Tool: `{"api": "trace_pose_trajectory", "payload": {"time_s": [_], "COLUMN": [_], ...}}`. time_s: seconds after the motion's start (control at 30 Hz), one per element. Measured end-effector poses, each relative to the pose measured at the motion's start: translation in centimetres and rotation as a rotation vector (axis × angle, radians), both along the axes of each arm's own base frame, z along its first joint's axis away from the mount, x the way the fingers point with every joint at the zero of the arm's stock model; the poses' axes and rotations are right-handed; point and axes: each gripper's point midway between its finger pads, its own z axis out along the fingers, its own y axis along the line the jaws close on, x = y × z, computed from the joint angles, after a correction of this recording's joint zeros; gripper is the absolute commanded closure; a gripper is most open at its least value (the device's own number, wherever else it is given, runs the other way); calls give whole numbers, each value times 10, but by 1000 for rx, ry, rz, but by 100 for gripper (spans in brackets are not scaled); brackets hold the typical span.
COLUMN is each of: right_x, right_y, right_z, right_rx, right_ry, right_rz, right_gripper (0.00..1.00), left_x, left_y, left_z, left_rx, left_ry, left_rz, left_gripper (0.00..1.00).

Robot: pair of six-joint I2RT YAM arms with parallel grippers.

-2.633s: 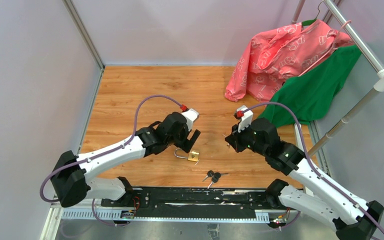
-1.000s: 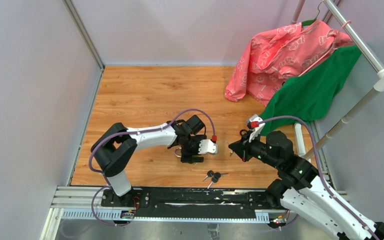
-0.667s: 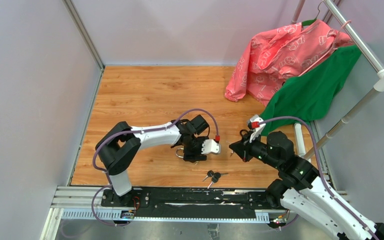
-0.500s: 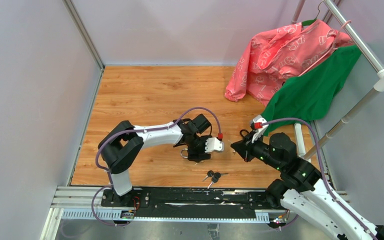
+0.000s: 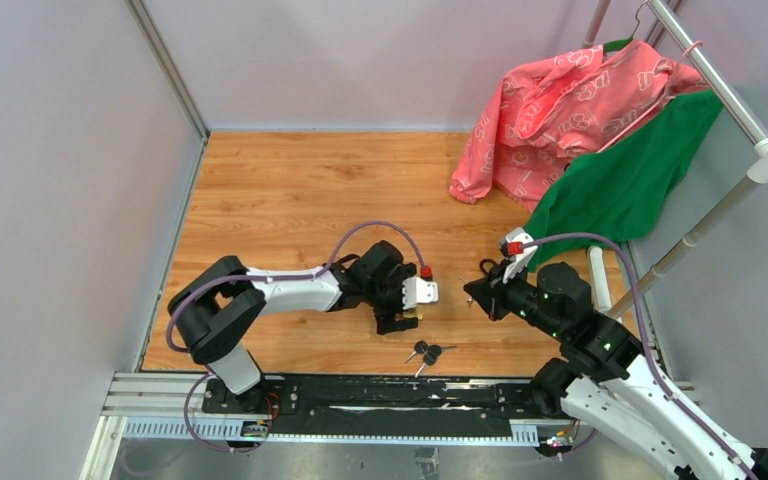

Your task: Unlock with the key

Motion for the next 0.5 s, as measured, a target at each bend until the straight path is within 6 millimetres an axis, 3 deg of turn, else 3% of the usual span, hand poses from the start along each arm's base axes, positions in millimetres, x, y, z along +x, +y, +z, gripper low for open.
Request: {"api": "trace_pose_trajectory", "payload": {"time_s": [0.3,0.5], "right_x": [4,5], "right_y": [1,2], "right_z": [-1,-3], "right_rx": [-30,-34], "right_ry": [1,6], "right_rz": [0,0], "right_gripper": [100,100], "left_x": [-1,8], "left_y": [23,22], "left_z": [1,4], "left_rx": [-101,-146], "left_ry": [-26,-48], "left_rz": [86,109], "left_gripper": [8,9]}}
